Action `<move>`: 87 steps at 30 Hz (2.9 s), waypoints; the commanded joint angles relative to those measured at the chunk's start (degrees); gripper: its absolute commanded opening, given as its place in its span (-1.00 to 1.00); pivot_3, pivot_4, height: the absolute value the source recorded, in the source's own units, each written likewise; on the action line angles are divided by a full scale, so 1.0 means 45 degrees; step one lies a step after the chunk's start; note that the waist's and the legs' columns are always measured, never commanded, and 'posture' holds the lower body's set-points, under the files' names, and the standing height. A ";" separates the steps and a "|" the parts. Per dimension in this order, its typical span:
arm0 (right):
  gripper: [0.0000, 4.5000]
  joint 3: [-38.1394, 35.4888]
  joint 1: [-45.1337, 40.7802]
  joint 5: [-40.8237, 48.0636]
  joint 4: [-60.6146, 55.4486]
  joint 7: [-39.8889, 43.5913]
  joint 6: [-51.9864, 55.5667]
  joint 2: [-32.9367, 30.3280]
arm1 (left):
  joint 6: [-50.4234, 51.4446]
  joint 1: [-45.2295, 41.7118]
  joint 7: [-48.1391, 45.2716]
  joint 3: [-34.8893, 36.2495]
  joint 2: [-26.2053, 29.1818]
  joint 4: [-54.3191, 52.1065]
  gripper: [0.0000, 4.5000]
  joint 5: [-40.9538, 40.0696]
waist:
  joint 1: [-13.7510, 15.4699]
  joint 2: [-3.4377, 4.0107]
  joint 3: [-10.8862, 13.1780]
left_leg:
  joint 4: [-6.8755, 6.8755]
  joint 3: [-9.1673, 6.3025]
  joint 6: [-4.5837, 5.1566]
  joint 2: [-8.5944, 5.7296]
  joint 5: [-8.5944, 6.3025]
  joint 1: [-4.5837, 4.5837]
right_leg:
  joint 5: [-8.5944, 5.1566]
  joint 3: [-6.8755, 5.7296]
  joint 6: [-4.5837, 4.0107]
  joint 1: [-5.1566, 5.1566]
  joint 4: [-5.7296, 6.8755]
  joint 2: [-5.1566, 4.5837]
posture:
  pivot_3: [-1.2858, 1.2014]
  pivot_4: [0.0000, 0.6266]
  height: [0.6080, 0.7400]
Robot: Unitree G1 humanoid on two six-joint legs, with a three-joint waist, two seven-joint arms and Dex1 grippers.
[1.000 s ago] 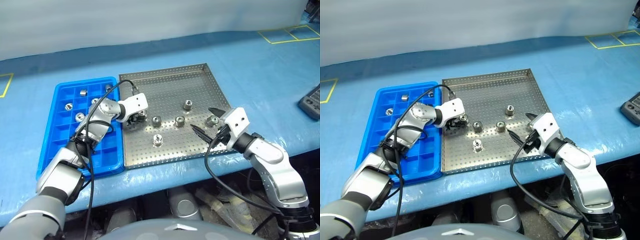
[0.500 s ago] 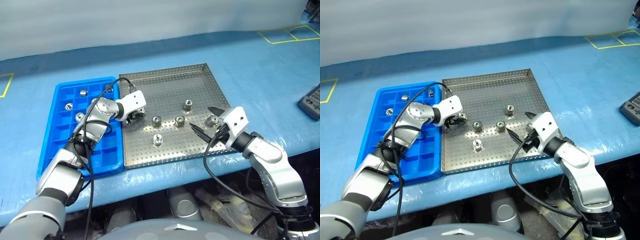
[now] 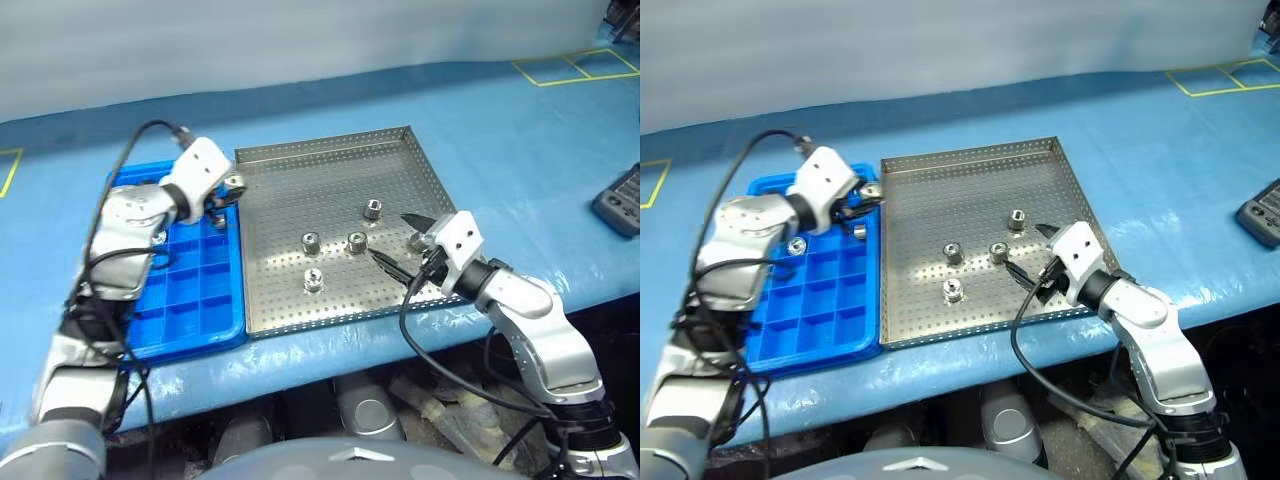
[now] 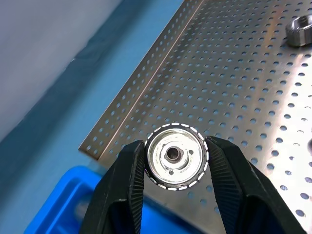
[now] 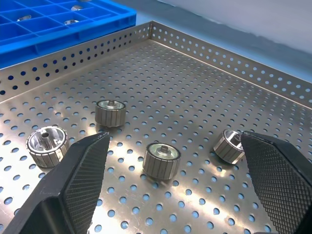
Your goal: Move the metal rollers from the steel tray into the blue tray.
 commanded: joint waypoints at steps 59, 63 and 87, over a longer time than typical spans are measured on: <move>1.00 0.1924 -0.2249 0.0822 -0.0197 0.2062 -0.0043 -0.0106 | 0.1097 0.0969 0.2362 0.0779 -0.2509 -0.3171 0.73 -0.3235 | 0.3705 -0.0100 -0.0004 | 0.0007 0.0002 -0.0231 0.0215 -0.0020 0.0049 | 0.0034 -0.0063 -0.0185 0.0036 -0.0040 0.0179 | -0.10 -0.52 1.00; 1.00 0.1151 -0.1716 0.0534 -0.0628 0.1488 0.0128 -0.0639 | 0.0763 0.0000 0.0809 -0.0958 -0.2850 -0.2736 0.73 -0.3949 | 0.3561 -0.0096 -0.0008 | 0.0013 0.0016 -0.0229 0.0214 -0.0023 0.0049 | 0.0034 -0.0059 -0.0184 0.0046 -0.0050 0.0181 | -0.15 -0.52 1.00; 1.00 -0.0745 0.1462 0.0427 -0.2762 -0.0242 0.0752 -0.1033 | -0.2171 -0.3100 -0.0981 -0.5049 -0.4366 0.5486 0.73 -0.1074 | 0.0233 -0.0093 -0.0009 | 0.0024 0.0099 -0.0136 0.0238 -0.0079 0.0076 | -0.0004 0.0023 -0.0089 0.0059 -0.0040 0.0202 | -0.31 -0.52 1.00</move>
